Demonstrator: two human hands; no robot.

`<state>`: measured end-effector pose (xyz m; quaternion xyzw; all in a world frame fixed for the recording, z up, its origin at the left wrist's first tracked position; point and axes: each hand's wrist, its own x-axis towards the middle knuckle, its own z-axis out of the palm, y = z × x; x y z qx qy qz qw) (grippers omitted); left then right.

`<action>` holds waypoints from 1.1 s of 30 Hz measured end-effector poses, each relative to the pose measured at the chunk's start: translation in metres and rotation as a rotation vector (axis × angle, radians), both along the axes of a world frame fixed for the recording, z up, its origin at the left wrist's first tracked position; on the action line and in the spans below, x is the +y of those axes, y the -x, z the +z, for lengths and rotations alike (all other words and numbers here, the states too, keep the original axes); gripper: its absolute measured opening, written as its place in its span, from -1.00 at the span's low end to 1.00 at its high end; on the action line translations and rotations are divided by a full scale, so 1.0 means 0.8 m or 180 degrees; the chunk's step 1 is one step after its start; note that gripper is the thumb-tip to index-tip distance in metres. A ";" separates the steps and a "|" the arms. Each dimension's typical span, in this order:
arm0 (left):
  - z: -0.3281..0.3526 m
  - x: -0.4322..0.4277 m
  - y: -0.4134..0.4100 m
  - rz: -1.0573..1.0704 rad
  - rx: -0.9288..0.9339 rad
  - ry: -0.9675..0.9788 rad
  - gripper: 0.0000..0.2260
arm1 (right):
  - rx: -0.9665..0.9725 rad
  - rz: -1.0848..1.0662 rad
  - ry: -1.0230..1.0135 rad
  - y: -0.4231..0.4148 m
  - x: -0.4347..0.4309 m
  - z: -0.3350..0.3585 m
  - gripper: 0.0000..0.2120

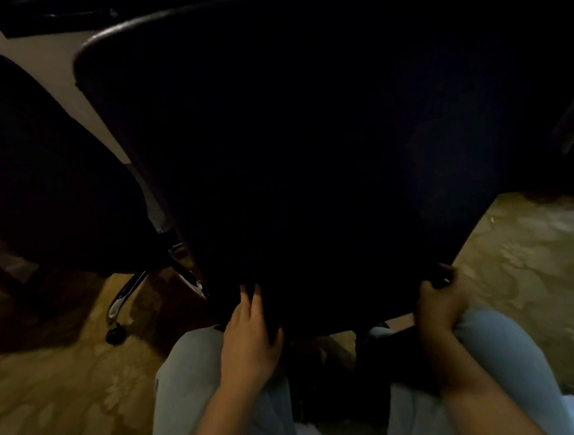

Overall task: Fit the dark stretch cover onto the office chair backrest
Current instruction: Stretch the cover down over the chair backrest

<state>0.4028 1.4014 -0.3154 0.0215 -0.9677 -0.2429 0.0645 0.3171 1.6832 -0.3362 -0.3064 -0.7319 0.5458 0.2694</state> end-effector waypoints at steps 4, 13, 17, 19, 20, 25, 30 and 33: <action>0.000 0.011 0.003 -0.0057 0.0104 -0.0082 -0.28 | 0.0026 0.0453 -0.0103 -0.006 -0.046 0.004 -0.69; -0.001 0.029 0.006 -0.0150 0.0005 -0.0292 -0.30 | 0.0447 0.2146 -0.1062 -0.027 -0.128 -0.018 -0.58; -0.013 0.033 0.014 -0.0109 -0.0074 -0.0516 -0.30 | 0.0214 0.1400 -0.0803 -0.012 -0.080 -0.004 -0.65; -0.021 0.038 0.018 -0.0139 -0.0138 -0.0528 -0.29 | 0.0098 0.1060 -0.0774 -0.005 -0.045 0.001 -0.67; -0.024 0.042 0.020 -0.0152 -0.0175 -0.0513 -0.28 | 0.0095 0.0883 -0.0717 -0.002 -0.027 0.003 -0.67; -0.028 0.061 0.028 -0.0060 -0.0412 -0.0466 -0.25 | -0.0220 -0.0363 0.0206 0.016 0.066 -0.003 -0.78; -0.033 0.058 0.031 -0.0065 -0.0329 -0.0580 -0.25 | -0.0629 0.0097 0.0559 0.030 0.072 -0.021 -0.76; -0.034 0.051 0.029 -0.0070 -0.0259 -0.0531 -0.27 | -0.0665 0.0434 0.0300 0.019 0.044 -0.018 -0.75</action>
